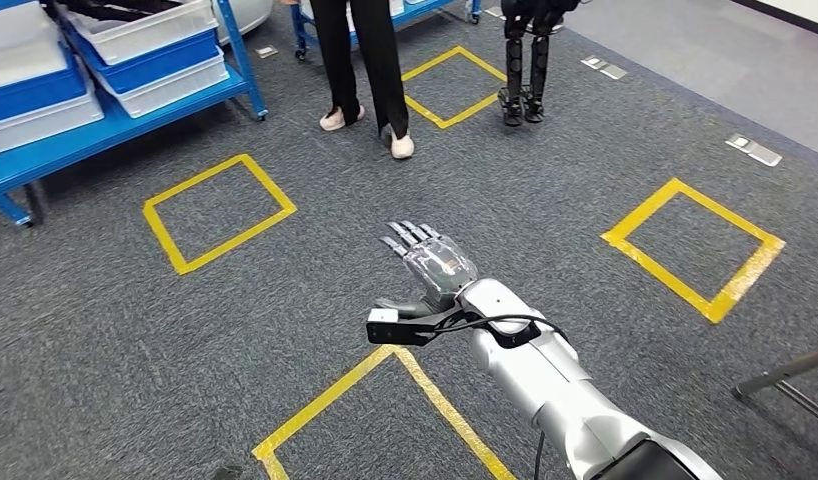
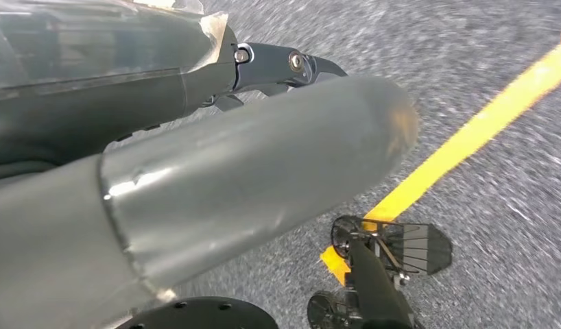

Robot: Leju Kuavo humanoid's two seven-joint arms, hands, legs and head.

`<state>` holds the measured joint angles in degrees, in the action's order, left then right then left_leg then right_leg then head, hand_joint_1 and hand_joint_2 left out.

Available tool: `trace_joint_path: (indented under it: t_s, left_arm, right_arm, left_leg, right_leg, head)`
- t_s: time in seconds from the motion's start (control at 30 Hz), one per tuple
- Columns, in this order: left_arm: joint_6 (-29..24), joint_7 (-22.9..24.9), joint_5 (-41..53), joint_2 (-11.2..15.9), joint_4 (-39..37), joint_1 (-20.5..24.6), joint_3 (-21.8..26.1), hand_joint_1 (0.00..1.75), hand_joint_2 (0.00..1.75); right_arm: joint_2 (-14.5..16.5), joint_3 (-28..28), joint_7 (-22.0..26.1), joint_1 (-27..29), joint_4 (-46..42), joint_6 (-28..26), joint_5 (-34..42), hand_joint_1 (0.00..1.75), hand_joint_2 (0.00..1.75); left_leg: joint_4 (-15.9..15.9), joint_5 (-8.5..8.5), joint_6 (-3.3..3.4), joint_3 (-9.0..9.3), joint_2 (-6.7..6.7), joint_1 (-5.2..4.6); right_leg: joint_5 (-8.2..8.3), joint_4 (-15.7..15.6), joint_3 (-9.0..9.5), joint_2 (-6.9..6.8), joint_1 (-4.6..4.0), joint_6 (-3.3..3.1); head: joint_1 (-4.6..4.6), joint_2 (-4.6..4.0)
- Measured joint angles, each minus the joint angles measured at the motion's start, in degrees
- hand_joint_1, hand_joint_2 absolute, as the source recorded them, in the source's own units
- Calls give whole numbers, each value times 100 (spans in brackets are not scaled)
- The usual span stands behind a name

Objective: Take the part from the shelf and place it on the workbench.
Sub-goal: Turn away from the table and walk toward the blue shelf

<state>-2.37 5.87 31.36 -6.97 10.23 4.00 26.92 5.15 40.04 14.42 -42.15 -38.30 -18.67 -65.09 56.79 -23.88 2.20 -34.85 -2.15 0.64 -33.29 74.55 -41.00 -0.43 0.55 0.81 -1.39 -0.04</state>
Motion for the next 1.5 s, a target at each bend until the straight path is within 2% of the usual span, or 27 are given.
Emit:
trace_joint_path:
  t_s: [0.07,0.13,0.17,0.23,0.3,0.37,0.43,0.47,0.5,0.53,0.57,0.63,0.7,0.77,0.83,0.93,0.97,1.0,1.03,1.1,1.13,1.2,1.27,1.33,1.4,1.47,1.5]
  left_arm:
    - [-9,1,-10,-15,0,-8,44,0,0]
    - [-14,-5,-9,-22,0,-7,90,0,0]
    - [-16,-9,-8,-24,0,-10,111,0,0]
    - [-19,-16,-2,-27,0,-33,140,0,0]
    - [-19,-20,11,-29,0,-63,161,0,0]
    - [-19,-24,22,-31,0,-65,174,0,0]
    - [-19,-28,27,-35,0,-54,178,0,0]
    - [-19,-29,29,-36,0,-54,180,0,0]
    - [-19,-29,31,-37,0,-57,182,0,0]
    - [-19,-29,32,-38,0,-59,185,0,0]
    - [-19,-30,34,-36,1,-57,190,0,0]
    - [-19,-31,36,-30,2,-40,209,0,0]
    - [-20,-32,39,-27,2,-21,228,0,0]
    - [-27,-32,44,-31,2,-19,239,0,0]
    - [-51,-34,53,-39,3,-21,251,0,0]
    - [-73,-80,97,-56,3,-13,272,0,0]
    - [-74,-110,117,-62,2,-20,277,0,0]
    - [-74,-140,137,-69,2,-38,280,0,0]
    - [-73,-169,157,-73,2,-60,284,0,0]
    - [-70,-206,205,-76,2,-92,291,0,0]
    - [-67,-215,233,-75,2,-96,295,0,0]
    - [-55,-220,283,-69,2,-98,302,0,0]
    - [-36,-210,326,-51,2,-113,305,0,0]
    - [-11,-184,373,-27,2,-121,307,0,0]
    - [10,-149,418,-8,2,-102,306,0,0]
    - [22,-123,446,2,2,-91,306,0,0]
    - [23,-114,453,6,2,-96,307,0,0]
  right_arm:
    - [31,-79,3,-72,204,-14,58,0,0]
    - [51,-170,-10,-138,423,-59,125,0,0]
    - [56,-225,-24,-150,530,-89,169,0,0]
    - [50,-360,-41,-149,713,-149,281,0,0]
    - [28,-513,-5,-150,843,-212,376,0,0]
    - [11,-616,44,-150,942,-252,406,0,0]
    - [-9,-679,56,-135,1039,-260,410,0,0]
    - [-17,-706,55,-125,1081,-260,409,0,0]
    - [-21,-726,54,-118,1112,-260,408,0,0]
    - [-21,-740,52,-115,1133,-260,406,0,0]
    - [-20,-750,47,-117,1147,-260,405,0,0]
    - [-22,-773,26,-129,1170,-260,404,0,0]
    - [-28,-811,-14,-138,1200,-255,409,0,0]
    - [-43,-872,-75,-135,1231,-226,481,0,0]
    - [-129,-1012,-84,-111,1295,-135,735,0,0]
    - [-388,-1457,68,92,1510,63,1439,0,0]
    - [-487,-1656,131,238,1585,113,1696,0,0]
    - [-591,-1867,185,405,1652,145,1938,0,0]
    - [-679,-2085,222,570,1709,163,2162,0,0]
    - [-833,-2509,221,847,1810,163,2526,0,0]
    - [-883,-2714,185,972,1863,158,2675,0,0]
    - [-957,-3110,80,1248,1968,146,2937,0,0]
    - [-985,-3459,-18,1526,2044,161,3161,0,0]
    - [-993,-3773,-149,1751,2102,207,3316,0,0]
    - [-994,-4038,-321,1972,2172,249,3415,0,0]
    - [-976,-4234,-428,2203,2241,274,3484,0,0]
    - [-962,-4312,-464,2294,2268,283,3500,0,0]
  left_leg:
    - [20,-12,-23,3,-129,5]
    - [80,-45,-84,-22,-231,-4]
    - [98,-54,-121,-41,-271,-4]
    - [93,-47,-192,-65,-338,18]
    - [174,-111,-252,-107,-258,34]
    - [672,-393,-298,-336,-18,40]
    - [1461,-725,-331,-736,136,48]
    - [1716,-787,-333,-879,158,50]
    - [1754,-739,-325,-914,168,49]
    - [1545,-587,-301,-819,182,45]
    - [1160,-383,-258,-622,228,32]
    - [412,-114,-150,-229,414,-35]
    - [164,-85,-78,-108,495,-100]
    - [102,-48,-27,-82,395,-94]
    - [-25,14,34,3,302,-58]
    - [-89,49,80,52,103,-40]
    - [-87,47,82,51,11,-40]
    - [-82,44,82,51,-74,-40]
    - [-74,40,75,51,-149,-40]
    - [-40,13,39,48,-260,-38]
    - [-12,-9,7,41,-300,-47]
    - [23,-41,-45,24,-360,-63]
    - [34,-58,-78,10,-388,-60]
    - [198,-189,-132,-56,-196,-56]
    - [792,-534,-193,-321,70,-43]
    - [1524,-840,-231,-684,148,-15]
    - [1683,-860,-239,-771,158,-7]
  right_leg:
    - [334,-681,287,68,50,123]
    - [601,-1387,604,208,95,163]
    - [652,-1548,679,253,96,138]
    - [668,-1585,705,205,75,37]
    - [691,-1605,722,144,88,-51]
    - [695,-1618,740,83,93,-120]
    - [679,-1617,746,2,61,-159]
    - [672,-1617,748,-42,44,-169]
    - [666,-1616,753,-82,30,-176]
    - [659,-1616,762,-121,16,-184]
    - [648,-1617,777,-156,3,-187]
    - [623,-1619,803,-228,-33,-176]
    - [601,-1627,814,-303,-51,-136]
    - [584,-1646,832,-372,-63,-77]
    - [479,-1477,775,-283,-66,-39]
    - [95,-523,321,-45,-20,-45]
    - [18,-259,178,-21,-4,-27]
    - [22,-177,114,-8,11,10]
    - [114,-318,157,4,24,63]
    - [435,-1067,473,84,61,165]
    - [567,-1411,640,129,69,174]
    - [671,-1703,797,171,63,111]
    - [685,-1704,819,107,56,33]
    - [691,-1717,834,56,77,-40]
    - [677,-1725,853,-19,76,-115]
    - [655,-1723,864,-124,57,-155]
    - [648,-1723,866,-172,51,-163]
  head:
    - [1,0]
    - [1,0]
    - [-3,0]
    - [-5,0]
    - [-16,0]
    - [-54,0]
    - [-78,0]
    - [-79,0]
    - [-80,0]
    - [-80,0]
    - [-81,0]
    - [-74,0]
    - [-73,0]
    - [-78,0]
    - [-68,-1]
    - [-50,0]
    - [-44,0]
    - [-40,0]
    - [-36,0]
    - [-33,0]
    - [-32,0]
    - [-36,0]
    - [-37,0]
    - [-56,0]
    - [-94,0]
    - [-113,0]
    - [-114,0]
